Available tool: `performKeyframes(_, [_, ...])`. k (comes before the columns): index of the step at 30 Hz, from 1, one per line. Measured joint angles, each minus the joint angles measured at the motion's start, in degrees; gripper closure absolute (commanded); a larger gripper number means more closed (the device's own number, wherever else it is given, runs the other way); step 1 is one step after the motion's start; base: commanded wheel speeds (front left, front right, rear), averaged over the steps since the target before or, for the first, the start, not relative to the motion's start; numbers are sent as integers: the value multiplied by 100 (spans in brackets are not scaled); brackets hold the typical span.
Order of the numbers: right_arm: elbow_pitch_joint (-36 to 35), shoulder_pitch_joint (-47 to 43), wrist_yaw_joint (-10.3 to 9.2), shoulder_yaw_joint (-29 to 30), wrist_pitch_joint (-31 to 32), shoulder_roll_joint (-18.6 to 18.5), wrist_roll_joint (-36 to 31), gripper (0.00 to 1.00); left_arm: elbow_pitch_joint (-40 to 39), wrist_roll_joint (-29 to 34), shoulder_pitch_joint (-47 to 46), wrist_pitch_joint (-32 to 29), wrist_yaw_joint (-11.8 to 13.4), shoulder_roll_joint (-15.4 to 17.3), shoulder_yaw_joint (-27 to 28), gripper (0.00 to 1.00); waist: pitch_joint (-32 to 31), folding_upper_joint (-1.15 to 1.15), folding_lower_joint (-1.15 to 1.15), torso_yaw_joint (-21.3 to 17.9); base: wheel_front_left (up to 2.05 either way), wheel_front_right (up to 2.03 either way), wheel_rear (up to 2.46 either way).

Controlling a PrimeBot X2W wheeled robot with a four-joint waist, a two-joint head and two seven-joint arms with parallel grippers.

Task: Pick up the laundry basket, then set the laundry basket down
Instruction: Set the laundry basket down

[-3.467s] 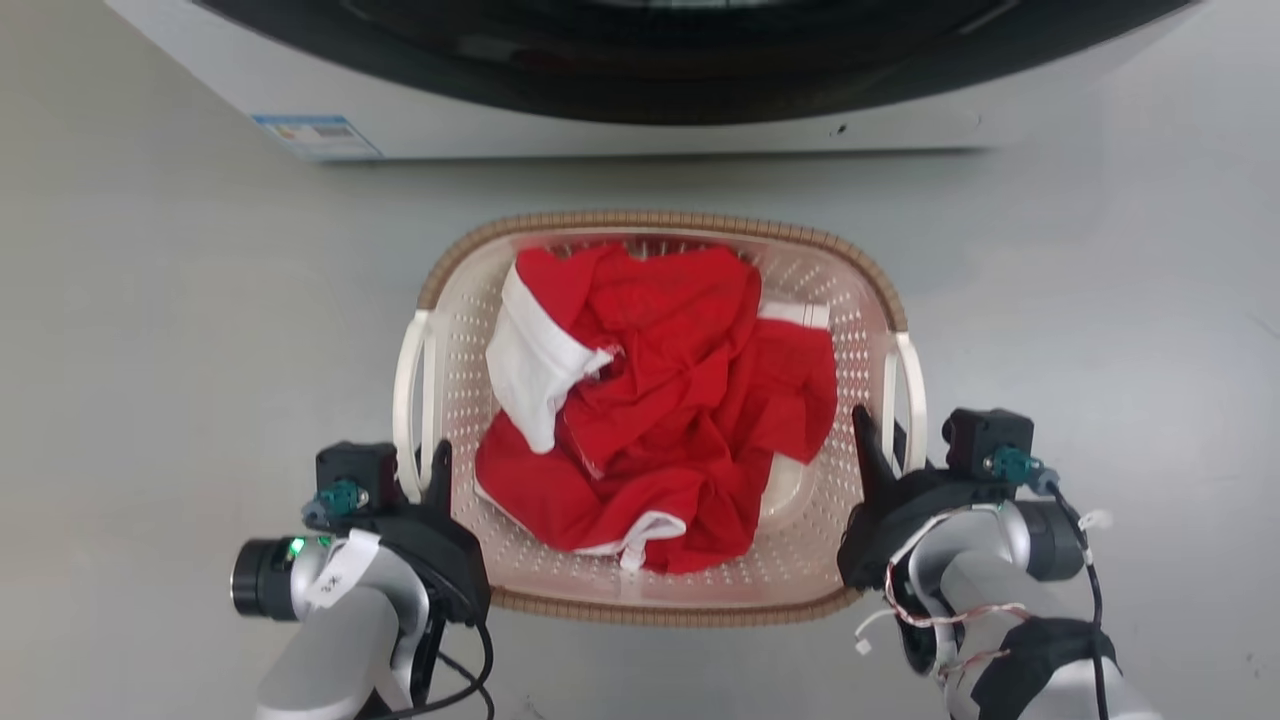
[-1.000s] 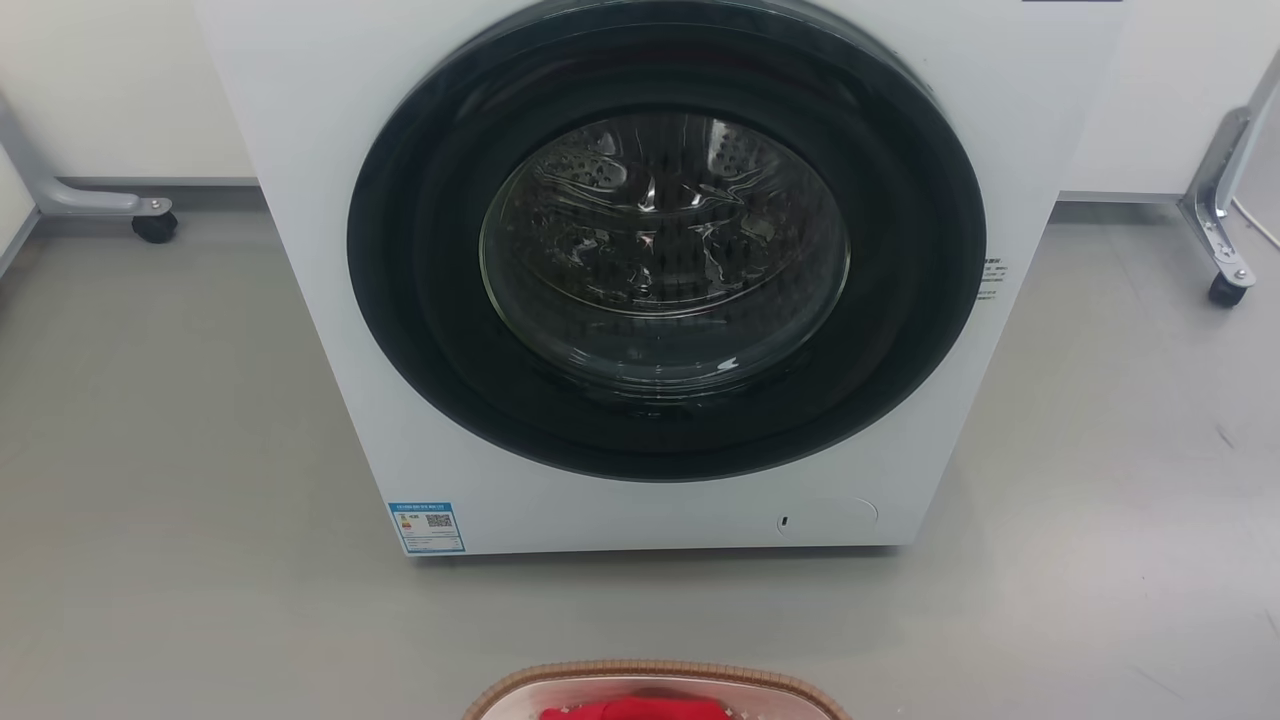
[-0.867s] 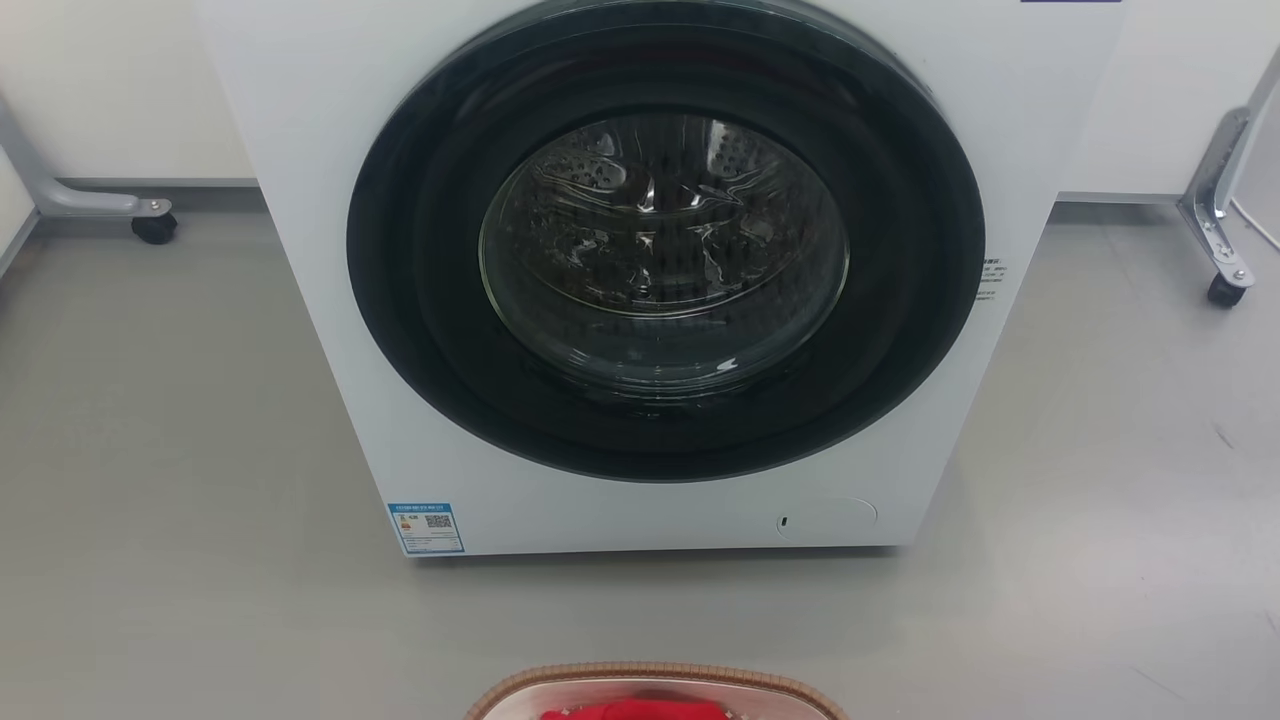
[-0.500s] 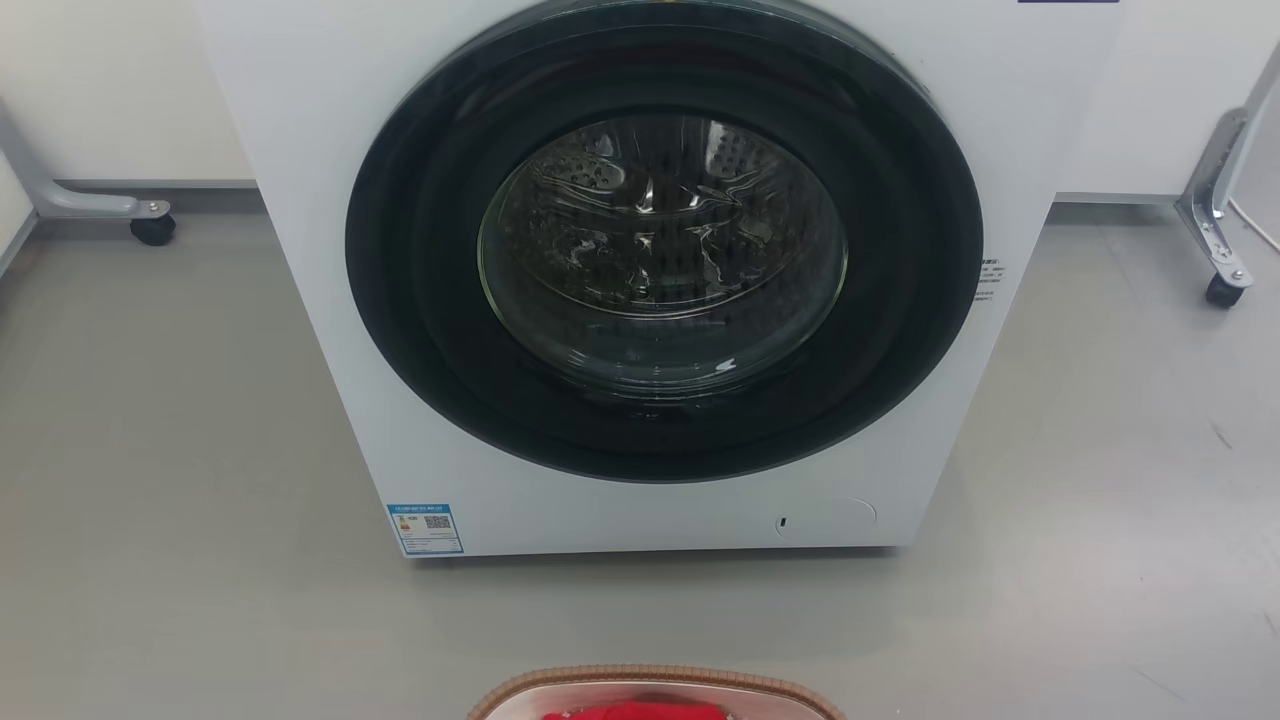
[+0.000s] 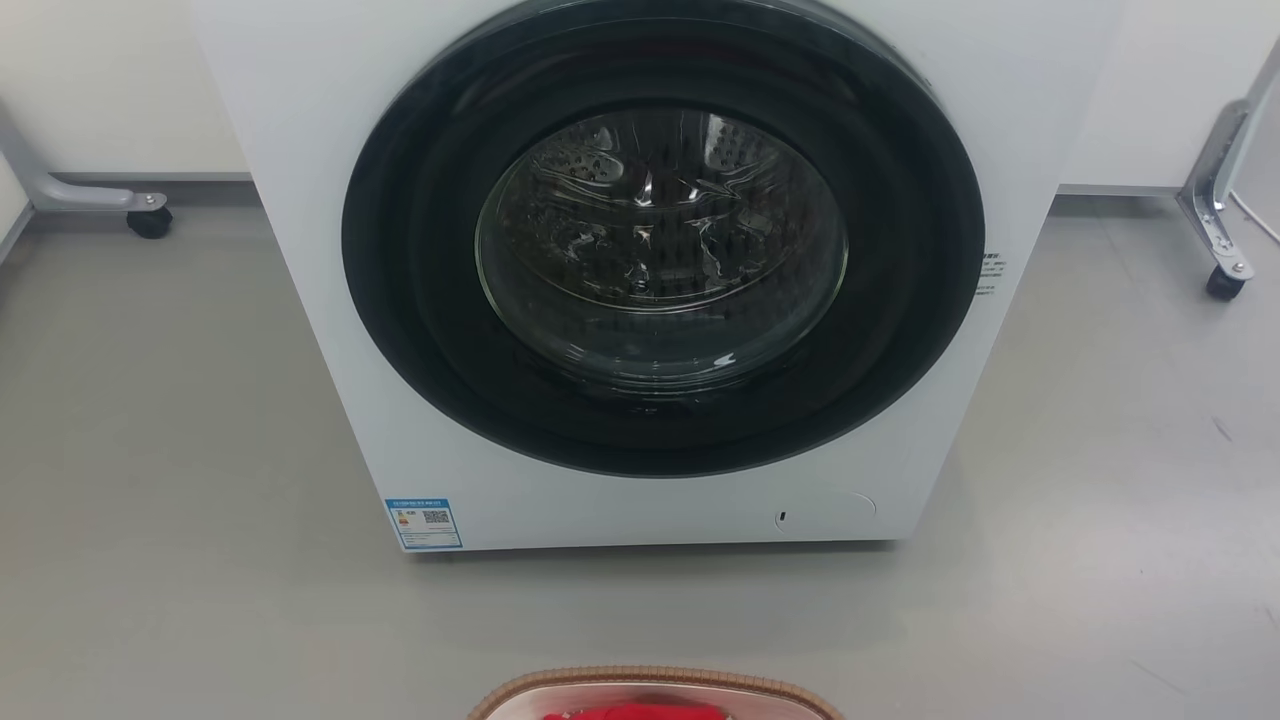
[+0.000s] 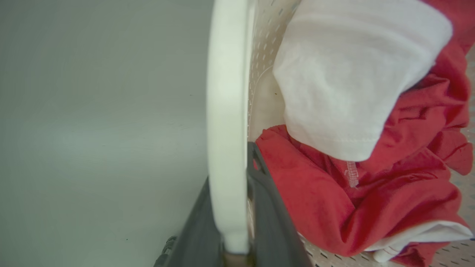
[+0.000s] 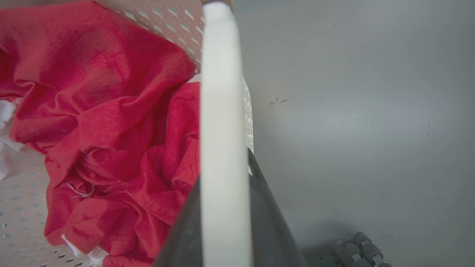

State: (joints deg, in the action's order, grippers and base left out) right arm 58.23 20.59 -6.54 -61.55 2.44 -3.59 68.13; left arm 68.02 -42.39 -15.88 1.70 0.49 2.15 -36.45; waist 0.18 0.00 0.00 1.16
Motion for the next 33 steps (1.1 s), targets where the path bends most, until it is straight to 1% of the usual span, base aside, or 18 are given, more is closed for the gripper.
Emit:
performKeyframes(7, [32, 207, -1, -24, -15, 0, 0, 100, -3, -35, -45, 51, 8, -1, 18, 100, 134, 0, 0, 3, 0, 0, 0])
performKeyframes(13, [122, 789, -1, -2, -93, 2, -19, 100, -55, -35, -520, 129, 53, 13, 71, 100, 417, 0, 0, 8, 0, 0, 0])
performKeyframes(19, [244, 1413, 26, 59, -188, 13, -88, 100, -171, -35, -1028, 200, 81, 60, 134, 100, 823, 0, 1, 14, 0, 0, 0])
performKeyframes(33, [509, 2408, 160, 147, -413, 3, -266, 100, -272, -32, -1829, 355, 162, 55, 225, 100, 1945, 1, 1, 32, 0, 0, 0])
